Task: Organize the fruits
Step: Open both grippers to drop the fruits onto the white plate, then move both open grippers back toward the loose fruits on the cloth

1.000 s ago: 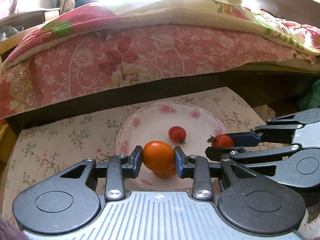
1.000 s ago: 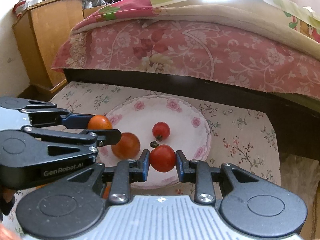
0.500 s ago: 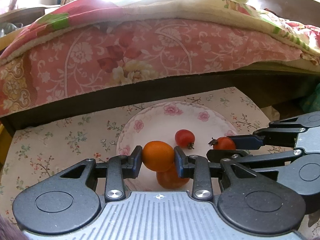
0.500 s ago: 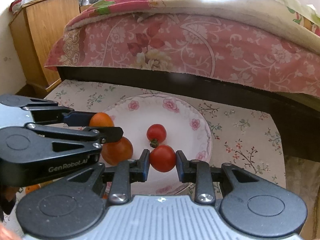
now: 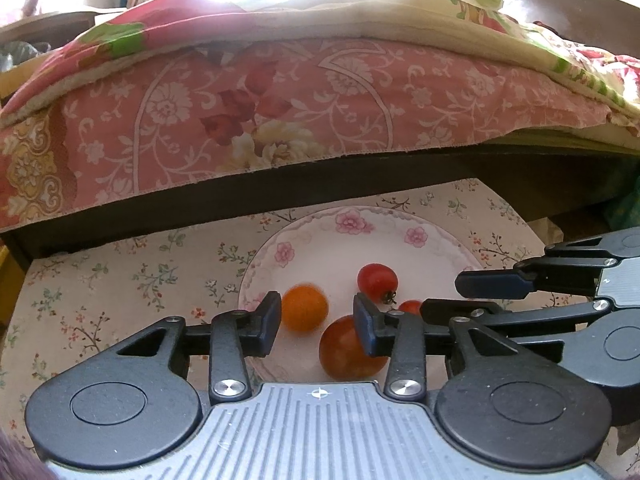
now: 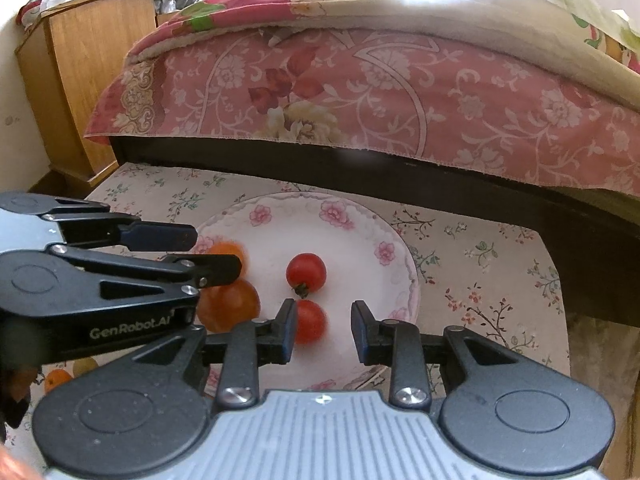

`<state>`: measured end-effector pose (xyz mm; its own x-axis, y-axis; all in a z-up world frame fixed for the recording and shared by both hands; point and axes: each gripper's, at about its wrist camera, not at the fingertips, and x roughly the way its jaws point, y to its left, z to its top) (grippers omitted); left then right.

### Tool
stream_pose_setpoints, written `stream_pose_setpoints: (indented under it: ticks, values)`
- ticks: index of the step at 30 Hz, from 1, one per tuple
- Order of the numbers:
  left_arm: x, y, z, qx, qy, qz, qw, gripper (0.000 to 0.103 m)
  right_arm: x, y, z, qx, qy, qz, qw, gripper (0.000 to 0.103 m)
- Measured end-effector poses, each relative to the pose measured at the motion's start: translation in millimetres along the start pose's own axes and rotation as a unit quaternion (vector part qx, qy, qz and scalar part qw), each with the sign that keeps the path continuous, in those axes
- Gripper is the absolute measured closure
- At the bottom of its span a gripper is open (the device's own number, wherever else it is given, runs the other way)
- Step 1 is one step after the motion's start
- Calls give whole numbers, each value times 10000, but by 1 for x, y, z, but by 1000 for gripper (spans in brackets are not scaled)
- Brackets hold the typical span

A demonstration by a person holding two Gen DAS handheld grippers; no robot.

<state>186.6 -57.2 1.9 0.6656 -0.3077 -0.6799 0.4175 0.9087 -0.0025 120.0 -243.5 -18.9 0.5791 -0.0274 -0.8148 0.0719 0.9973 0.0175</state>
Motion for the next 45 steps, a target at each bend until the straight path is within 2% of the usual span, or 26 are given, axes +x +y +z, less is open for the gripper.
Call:
stream_pose_setpoints:
  ticks: [8, 25, 33, 45]
  values:
    - [-11, 0, 3, -23, -115, -11, 9999, 46, -5, 2, -1, -29, -19, 10, 10000, 69]
    - [-52, -4, -7, 17, -174, 105, 9998, 42, -46, 10, -13, 25, -72, 23, 10000, 68]
    - [-76, 0, -22, -55, -85, 120, 9999, 39, -65, 25, -28, 5, 16, 228, 9997, 68]
    - [-108, 14, -63, -126, 242, 151, 9995, 31, -70, 50, -51, -137, 312, 557, 9979, 67]
